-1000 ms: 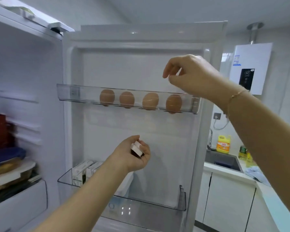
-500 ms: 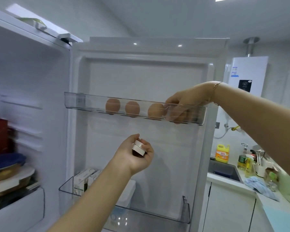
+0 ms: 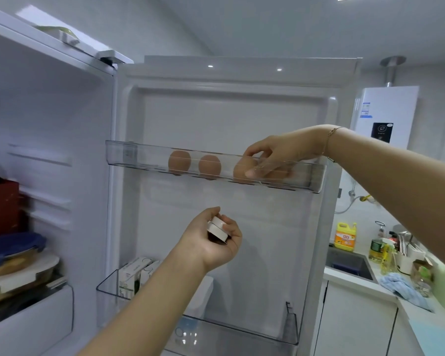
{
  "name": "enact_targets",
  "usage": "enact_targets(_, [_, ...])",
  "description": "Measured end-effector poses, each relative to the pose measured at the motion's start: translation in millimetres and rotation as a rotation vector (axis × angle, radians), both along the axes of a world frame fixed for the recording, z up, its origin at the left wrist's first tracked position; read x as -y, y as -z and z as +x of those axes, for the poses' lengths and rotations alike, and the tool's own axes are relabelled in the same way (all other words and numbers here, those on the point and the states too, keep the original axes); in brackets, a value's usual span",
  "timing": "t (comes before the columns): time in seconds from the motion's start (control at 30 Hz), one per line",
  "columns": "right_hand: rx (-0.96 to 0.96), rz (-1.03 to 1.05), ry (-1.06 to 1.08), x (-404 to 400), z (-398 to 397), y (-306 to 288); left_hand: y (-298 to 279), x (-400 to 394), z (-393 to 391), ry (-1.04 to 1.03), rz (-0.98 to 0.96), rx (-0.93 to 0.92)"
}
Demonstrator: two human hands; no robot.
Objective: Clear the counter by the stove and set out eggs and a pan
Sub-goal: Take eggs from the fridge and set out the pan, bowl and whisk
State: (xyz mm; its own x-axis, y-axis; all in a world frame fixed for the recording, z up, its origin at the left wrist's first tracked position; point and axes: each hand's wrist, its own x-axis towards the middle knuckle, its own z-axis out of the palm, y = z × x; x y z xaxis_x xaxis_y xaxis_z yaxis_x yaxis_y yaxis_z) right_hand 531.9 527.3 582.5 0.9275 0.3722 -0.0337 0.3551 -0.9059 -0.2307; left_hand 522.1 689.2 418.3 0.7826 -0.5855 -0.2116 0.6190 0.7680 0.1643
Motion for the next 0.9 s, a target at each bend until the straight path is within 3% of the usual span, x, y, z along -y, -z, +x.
enact_targets(0.23, [-0.034,-0.102,0.026,-22,12,1,-1,-4,-3,-0.011,-0.007,-0.012])
enact_targets(0.43, [0.035,0.008,0.008,-15,6,3,1,-2,-5,0.012,-0.010,0.007])
enact_targets(0.7, [0.162,0.962,0.034,27,-43,2,-2,18,-21,0.059,-0.022,0.074])
enact_targets(0.9, [-0.073,1.600,0.086,82,-112,84,8,57,-53,0.203,0.003,0.166])
